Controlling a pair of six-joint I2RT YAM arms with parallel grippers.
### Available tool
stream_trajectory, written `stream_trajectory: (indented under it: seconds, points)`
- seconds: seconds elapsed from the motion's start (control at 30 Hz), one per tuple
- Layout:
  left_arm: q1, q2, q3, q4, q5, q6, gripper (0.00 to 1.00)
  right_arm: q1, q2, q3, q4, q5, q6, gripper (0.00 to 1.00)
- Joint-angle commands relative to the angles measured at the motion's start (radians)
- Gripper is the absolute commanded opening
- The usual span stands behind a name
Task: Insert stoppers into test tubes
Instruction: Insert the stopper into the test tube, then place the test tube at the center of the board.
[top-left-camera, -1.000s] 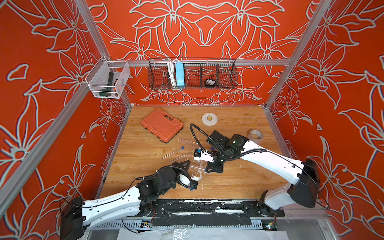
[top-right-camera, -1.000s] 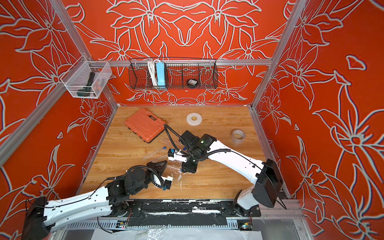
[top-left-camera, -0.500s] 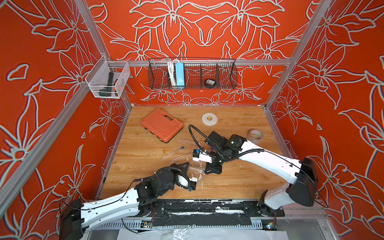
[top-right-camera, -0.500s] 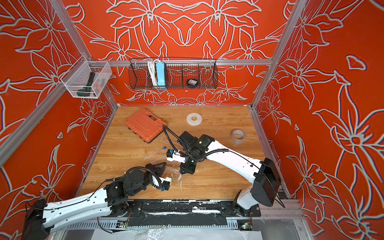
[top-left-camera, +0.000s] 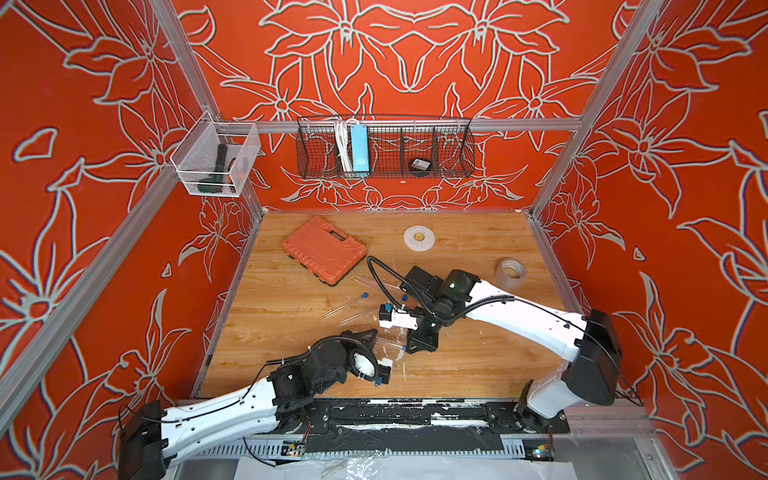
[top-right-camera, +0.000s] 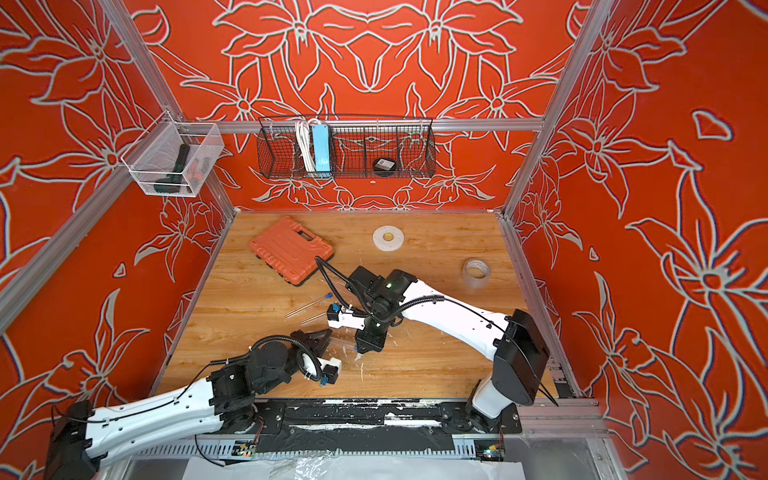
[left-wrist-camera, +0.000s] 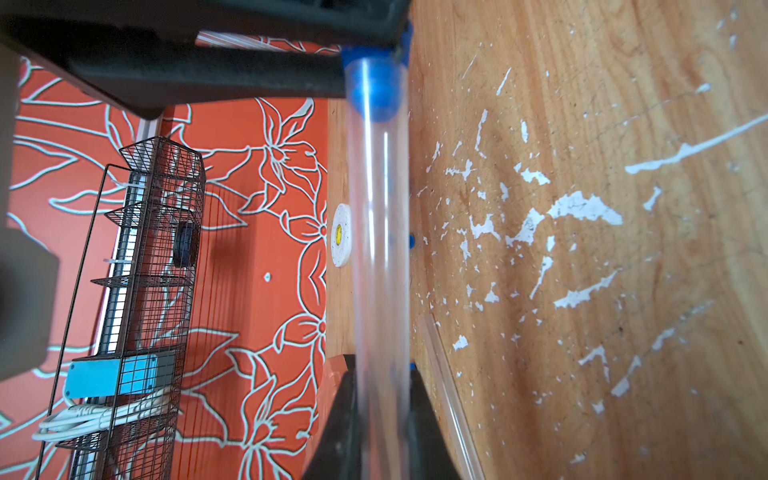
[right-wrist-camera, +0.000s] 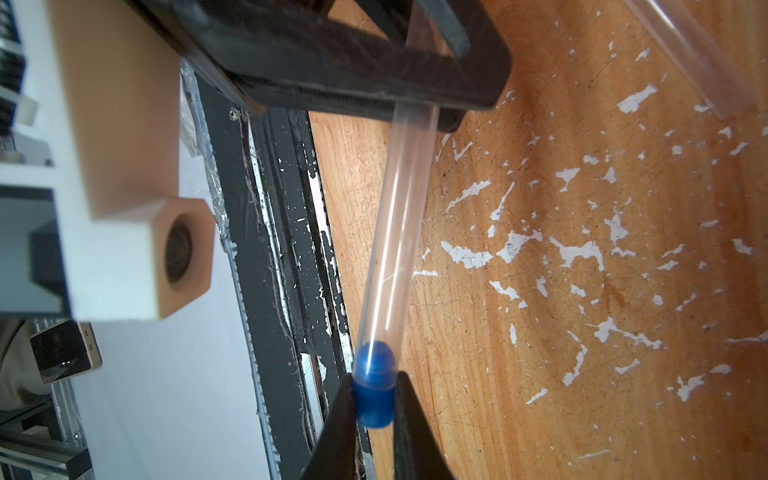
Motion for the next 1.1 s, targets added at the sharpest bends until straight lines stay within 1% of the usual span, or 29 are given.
stream_trajectory:
  seconds: [0.0, 0.13, 0.27, 0.4, 0.43, 0.53, 0.6, 0.7, 0.8, 0.93, 1.07]
  points:
    - [-0.046, -0.017, 0.036, 0.192, 0.310, 0.004, 0.00, 0.030, 0.008, 0.087, 0.516, -0.110, -0.007, 0.03]
    - [-0.046, -0.025, 0.034, 0.143, 0.247, 0.045, 0.00, 0.025, -0.035, 0.040, 0.501, -0.050, -0.018, 0.05]
    - [-0.046, -0.017, 0.042, 0.080, 0.157, 0.102, 0.00, 0.002, -0.096, -0.025, 0.464, -0.012, -0.024, 0.11]
    - [-0.043, 0.033, 0.085, -0.025, 0.030, 0.112, 0.00, -0.024, -0.183, -0.092, 0.401, 0.028, -0.030, 0.24]
    - [-0.038, 0.052, 0.107, -0.081, 0.010, 0.100, 0.00, -0.032, -0.206, -0.110, 0.385, 0.039, -0.028, 0.30]
    - [-0.011, 0.100, 0.152, -0.187, -0.035, 0.041, 0.00, -0.062, -0.292, -0.174, 0.360, 0.056, -0.005, 0.42]
    - [0.015, 0.114, 0.166, -0.225, -0.024, -0.001, 0.00, -0.080, -0.356, -0.222, 0.374, 0.044, 0.024, 0.49]
    - [0.053, 0.138, 0.193, -0.275, -0.004, -0.063, 0.00, -0.113, -0.450, -0.292, 0.432, -0.001, 0.091, 0.53]
    - [0.112, 0.177, 0.232, -0.333, 0.034, -0.126, 0.00, -0.176, -0.529, -0.354, 0.498, -0.013, 0.184, 0.53]
    - [0.206, 0.226, 0.284, -0.409, 0.131, -0.193, 0.00, -0.291, -0.598, -0.433, 0.568, -0.020, 0.319, 0.50]
    - [0.321, 0.278, 0.306, -0.447, 0.232, -0.230, 0.00, -0.329, -0.619, -0.472, 0.568, 0.001, 0.349, 0.49]
